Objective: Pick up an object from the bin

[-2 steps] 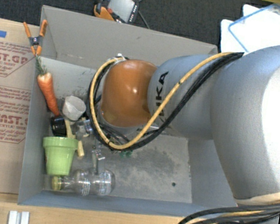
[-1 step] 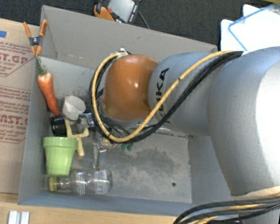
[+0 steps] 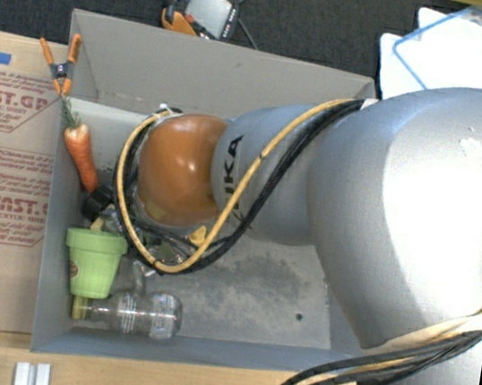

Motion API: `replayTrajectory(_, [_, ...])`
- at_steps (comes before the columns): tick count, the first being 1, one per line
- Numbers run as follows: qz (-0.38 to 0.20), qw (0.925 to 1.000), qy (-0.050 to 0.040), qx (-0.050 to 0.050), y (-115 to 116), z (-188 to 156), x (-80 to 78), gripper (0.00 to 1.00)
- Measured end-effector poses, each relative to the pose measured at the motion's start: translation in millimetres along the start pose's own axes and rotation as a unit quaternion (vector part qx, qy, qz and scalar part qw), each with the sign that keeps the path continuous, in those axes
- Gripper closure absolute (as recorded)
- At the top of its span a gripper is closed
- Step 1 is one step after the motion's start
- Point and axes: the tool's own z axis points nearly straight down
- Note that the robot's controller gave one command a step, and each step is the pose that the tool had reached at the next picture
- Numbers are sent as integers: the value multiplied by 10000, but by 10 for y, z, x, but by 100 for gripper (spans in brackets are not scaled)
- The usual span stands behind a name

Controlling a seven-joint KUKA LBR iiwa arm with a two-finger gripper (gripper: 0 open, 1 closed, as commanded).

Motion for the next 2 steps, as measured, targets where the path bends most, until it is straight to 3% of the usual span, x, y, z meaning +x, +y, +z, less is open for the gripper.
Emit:
replayTrajectory(1, [839,9965,-1,-31,-381,-98,133,0])
replayTrajectory(2, [124,9999,-63,1,-72,15,129,100])
